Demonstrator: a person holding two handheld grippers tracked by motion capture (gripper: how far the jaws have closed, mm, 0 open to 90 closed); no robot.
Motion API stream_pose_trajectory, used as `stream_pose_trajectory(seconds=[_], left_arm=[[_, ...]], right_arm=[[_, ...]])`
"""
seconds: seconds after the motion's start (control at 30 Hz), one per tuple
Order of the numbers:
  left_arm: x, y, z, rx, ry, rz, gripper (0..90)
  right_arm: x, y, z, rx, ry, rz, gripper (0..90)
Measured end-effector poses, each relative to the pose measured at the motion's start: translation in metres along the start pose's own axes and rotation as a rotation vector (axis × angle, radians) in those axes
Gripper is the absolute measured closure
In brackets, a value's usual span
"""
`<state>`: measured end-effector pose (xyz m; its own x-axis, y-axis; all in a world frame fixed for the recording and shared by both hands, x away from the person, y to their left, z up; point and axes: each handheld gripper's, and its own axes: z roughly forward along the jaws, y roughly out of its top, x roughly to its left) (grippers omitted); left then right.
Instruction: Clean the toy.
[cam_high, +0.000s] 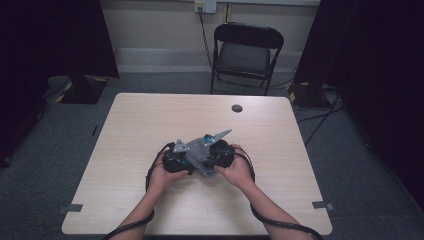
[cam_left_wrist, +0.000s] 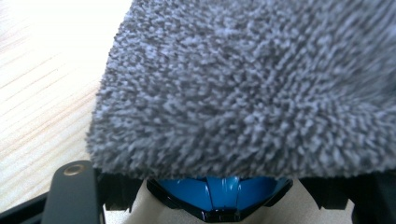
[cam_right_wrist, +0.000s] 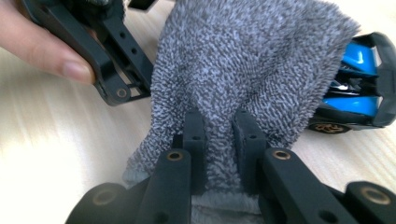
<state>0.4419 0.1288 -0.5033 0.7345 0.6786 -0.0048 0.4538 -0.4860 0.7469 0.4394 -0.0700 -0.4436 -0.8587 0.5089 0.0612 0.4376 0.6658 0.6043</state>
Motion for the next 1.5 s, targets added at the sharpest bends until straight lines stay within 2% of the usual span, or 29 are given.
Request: stream_pose_trajectory(seconds=[0.03,0.07,0.1,0.13,0.47,1.03,1.37,1.5], left_arm=[[0.0,0.0,0.0,0.001,0.0,0.001,25.6],[0.0,0.0,0.0,0.002,0.002,0.005,25.6],[-0.001,0.0,0.001,-0.009,0.0,-0.012,25.6],[-0.001,0.0,0.0,-0.008,0.0,-0.011,25.6],[0.0,0.0,0.0,0.001,-0.001,-0.002,25.6],[-0.001,0.0,0.0,-0.001,-0.004,-0.01,25.6],[0.0,0.0,0.0,-0.001,-0.004,-0.008,25.6],[0.0,0.0,0.0,-0.001,-0.004,-0.008,25.6]], right_arm=[[0.002,0.001,0.002,0.019,-0.019,-0.014,78.2],[0.002,0.001,0.004,0.023,-0.015,-0.019,78.2],[0.002,0.001,0.006,0.023,-0.006,-0.02,78.2],[0.002,0.001,0.007,0.03,-0.012,-0.019,78.2],[-0.015,-0.005,0.002,0.029,-0.056,0.026,78.2],[-0.054,-0.003,-0.008,0.019,-0.123,0.157,78.2],[-0.065,-0.004,-0.007,0.016,-0.124,0.216,78.2],[-0.068,-0.003,-0.009,0.017,-0.132,0.222,78.2]])
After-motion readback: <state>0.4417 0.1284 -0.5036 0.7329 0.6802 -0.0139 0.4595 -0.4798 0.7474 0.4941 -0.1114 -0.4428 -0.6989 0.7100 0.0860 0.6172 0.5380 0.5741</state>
